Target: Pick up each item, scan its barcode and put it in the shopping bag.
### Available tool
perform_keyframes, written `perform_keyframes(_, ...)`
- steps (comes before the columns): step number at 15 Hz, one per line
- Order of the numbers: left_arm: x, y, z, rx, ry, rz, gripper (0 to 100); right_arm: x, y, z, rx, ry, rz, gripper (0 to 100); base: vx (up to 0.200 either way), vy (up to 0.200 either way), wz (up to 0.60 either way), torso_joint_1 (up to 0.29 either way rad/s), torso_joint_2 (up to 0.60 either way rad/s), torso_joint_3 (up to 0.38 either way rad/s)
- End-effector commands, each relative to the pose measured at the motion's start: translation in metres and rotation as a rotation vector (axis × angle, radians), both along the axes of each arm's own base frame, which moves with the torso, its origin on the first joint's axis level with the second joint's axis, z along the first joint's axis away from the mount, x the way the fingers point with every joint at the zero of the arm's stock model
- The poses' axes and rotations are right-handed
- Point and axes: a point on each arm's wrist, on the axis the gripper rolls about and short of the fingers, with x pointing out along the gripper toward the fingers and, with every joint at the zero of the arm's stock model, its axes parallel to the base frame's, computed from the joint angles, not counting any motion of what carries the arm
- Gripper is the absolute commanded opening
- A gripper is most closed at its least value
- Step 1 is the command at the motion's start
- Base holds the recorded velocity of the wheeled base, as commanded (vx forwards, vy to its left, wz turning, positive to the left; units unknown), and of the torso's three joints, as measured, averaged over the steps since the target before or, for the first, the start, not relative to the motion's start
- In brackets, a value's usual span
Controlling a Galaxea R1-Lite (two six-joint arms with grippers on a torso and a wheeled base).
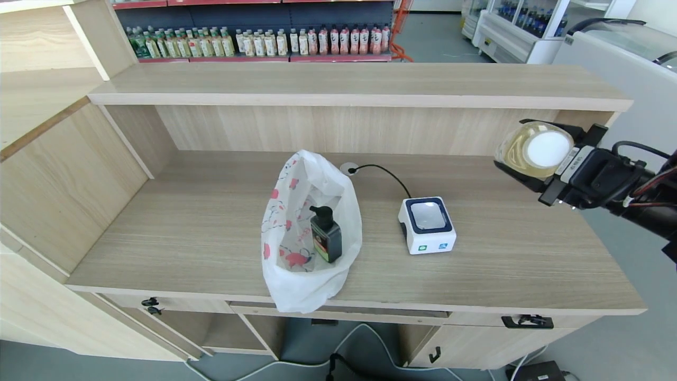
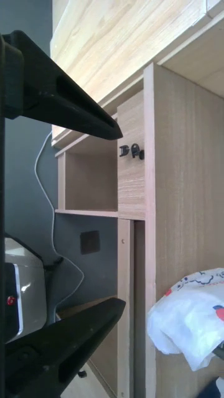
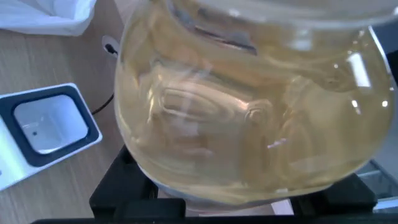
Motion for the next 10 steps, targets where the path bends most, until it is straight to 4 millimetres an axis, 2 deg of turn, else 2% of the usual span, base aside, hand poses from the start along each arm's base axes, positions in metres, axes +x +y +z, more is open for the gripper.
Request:
perform_keyframes(1,0.0,0.0,0.0,0.0,0.0,0.0,100,0.016,0.002,-0.017,-0.002,0.021,0.004,0,0.0,0.0,0.0,0.0,0.0,0.0)
perform_keyframes(10,0.0,0.0,0.0,0.0,0.0,0.0,100,0.032,0.004,-0.065,-0.009,0.055,0.015,0,0.0,0.0,0.0,0.0,0.0,0.0)
